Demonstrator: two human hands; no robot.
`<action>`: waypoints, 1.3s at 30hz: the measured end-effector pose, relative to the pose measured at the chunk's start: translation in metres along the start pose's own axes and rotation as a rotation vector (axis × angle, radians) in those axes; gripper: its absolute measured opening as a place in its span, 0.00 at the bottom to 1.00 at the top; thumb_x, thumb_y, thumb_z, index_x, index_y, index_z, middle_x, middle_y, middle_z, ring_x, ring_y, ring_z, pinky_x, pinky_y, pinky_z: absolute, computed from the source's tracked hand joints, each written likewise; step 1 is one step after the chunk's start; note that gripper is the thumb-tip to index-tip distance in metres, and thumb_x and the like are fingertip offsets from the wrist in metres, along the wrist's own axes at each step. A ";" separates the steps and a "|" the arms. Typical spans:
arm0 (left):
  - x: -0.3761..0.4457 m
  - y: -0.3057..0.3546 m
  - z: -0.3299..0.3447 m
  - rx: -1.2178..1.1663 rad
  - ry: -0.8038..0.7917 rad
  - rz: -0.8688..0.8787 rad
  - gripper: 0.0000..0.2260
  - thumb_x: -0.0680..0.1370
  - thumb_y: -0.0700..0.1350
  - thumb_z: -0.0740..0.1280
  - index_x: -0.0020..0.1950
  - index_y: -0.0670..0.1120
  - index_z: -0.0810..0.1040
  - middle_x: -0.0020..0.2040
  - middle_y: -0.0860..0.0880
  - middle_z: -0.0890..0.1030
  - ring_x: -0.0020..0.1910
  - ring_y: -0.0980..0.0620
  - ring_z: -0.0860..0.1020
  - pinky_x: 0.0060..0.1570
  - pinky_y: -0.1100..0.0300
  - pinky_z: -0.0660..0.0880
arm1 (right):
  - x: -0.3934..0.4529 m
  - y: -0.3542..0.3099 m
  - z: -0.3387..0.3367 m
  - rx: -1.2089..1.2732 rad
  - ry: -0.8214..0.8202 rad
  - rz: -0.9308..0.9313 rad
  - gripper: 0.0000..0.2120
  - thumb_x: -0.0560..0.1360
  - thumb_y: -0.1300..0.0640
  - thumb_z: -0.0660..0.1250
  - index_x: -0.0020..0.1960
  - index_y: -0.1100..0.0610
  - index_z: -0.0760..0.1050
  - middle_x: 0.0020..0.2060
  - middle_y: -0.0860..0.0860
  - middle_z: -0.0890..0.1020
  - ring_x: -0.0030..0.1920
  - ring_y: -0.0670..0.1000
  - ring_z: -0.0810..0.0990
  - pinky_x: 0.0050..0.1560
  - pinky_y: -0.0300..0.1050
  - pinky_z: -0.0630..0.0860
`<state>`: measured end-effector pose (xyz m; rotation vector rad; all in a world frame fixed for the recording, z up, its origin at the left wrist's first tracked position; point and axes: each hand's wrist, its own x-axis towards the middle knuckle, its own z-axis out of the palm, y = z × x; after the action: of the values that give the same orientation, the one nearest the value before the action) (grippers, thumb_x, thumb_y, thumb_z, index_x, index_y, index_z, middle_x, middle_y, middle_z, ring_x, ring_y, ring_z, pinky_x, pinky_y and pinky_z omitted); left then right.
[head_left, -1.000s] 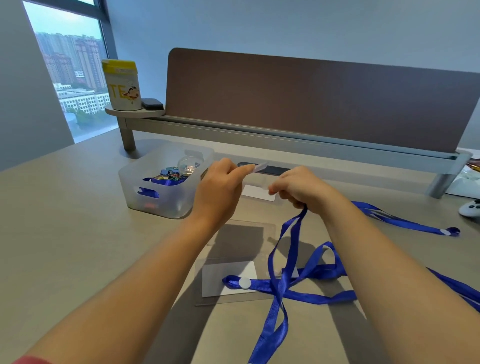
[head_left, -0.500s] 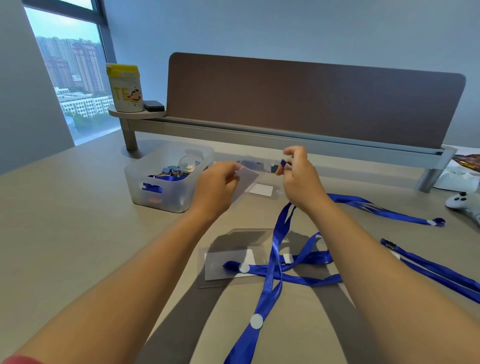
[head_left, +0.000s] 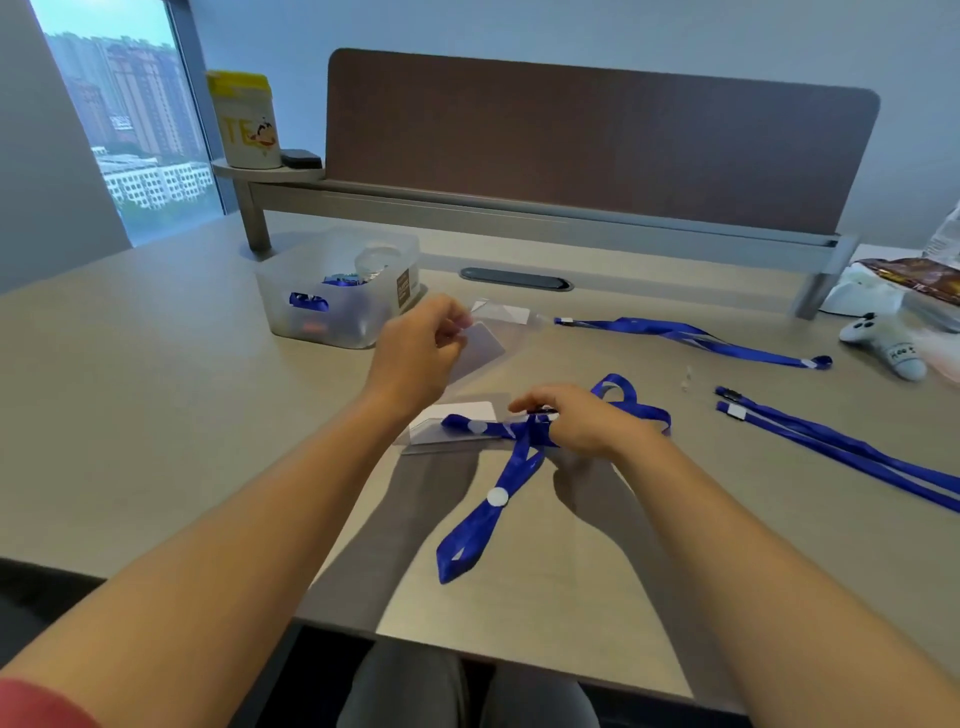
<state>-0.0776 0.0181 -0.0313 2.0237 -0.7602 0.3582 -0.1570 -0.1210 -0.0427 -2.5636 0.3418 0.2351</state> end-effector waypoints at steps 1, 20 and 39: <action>-0.002 0.000 -0.001 0.006 -0.004 -0.006 0.08 0.75 0.37 0.63 0.53 0.37 0.74 0.55 0.38 0.79 0.47 0.52 0.71 0.48 0.61 0.71 | -0.001 0.000 0.003 -0.044 -0.036 0.005 0.27 0.74 0.73 0.55 0.70 0.54 0.65 0.70 0.54 0.68 0.69 0.55 0.67 0.66 0.47 0.68; -0.001 -0.012 -0.003 0.042 -0.012 -0.074 0.09 0.75 0.38 0.63 0.53 0.38 0.75 0.55 0.39 0.79 0.46 0.51 0.72 0.48 0.60 0.70 | 0.006 -0.006 0.008 -0.174 0.101 -0.007 0.23 0.73 0.63 0.66 0.66 0.57 0.68 0.65 0.56 0.74 0.63 0.55 0.73 0.61 0.47 0.72; 0.067 -0.040 -0.078 0.051 0.260 -0.180 0.10 0.78 0.39 0.57 0.57 0.41 0.73 0.59 0.40 0.77 0.47 0.51 0.70 0.43 0.60 0.70 | 0.078 -0.097 -0.058 0.811 0.378 -0.042 0.06 0.74 0.67 0.63 0.39 0.61 0.73 0.30 0.54 0.73 0.28 0.48 0.70 0.28 0.35 0.71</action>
<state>0.0026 0.0747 0.0192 2.0240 -0.4097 0.5276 -0.0488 -0.0870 0.0349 -1.7893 0.4137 -0.3491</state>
